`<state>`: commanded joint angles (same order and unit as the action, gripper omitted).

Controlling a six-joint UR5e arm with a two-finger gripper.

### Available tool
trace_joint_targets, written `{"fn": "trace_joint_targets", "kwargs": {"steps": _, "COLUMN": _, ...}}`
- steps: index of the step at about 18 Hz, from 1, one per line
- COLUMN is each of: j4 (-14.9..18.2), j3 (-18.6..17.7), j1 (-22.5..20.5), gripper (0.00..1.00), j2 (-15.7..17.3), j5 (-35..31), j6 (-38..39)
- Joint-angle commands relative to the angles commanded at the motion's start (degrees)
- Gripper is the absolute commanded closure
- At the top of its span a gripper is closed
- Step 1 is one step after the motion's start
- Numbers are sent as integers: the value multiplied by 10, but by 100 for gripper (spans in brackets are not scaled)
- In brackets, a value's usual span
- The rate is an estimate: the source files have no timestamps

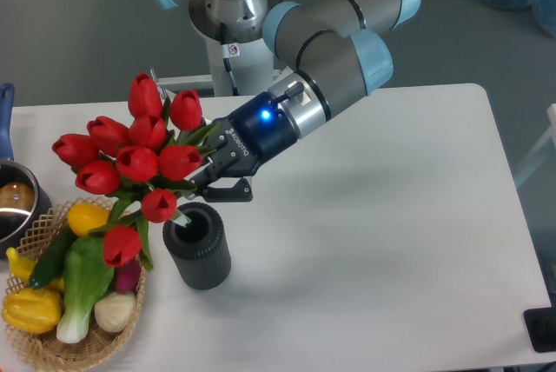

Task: Insert the flowers into the vase
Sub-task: 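Lower the tulip stems into the vase opening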

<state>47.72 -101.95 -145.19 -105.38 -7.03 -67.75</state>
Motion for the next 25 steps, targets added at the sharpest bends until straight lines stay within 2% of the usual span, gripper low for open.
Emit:
{"fn": "trace_joint_targets", "kwargs": {"steps": 8, "j4": 0, "j3": -2, "j1": -4, "gripper": 90, "j2": -6, "j5": 16, "j6": -24}}
{"fn": "trace_joint_targets", "kwargs": {"steps": 19, "j4": -1, "j3": -32, "j1": -12, "gripper": 89, "j2": -10, "j5": 16, "j6": -51}}
{"fn": "trace_joint_targets", "kwargs": {"steps": 25, "j4": 0, "j3": -33, "j1": -11, "gripper": 89, "j2": -12, "j5": 16, "j6": -63}}
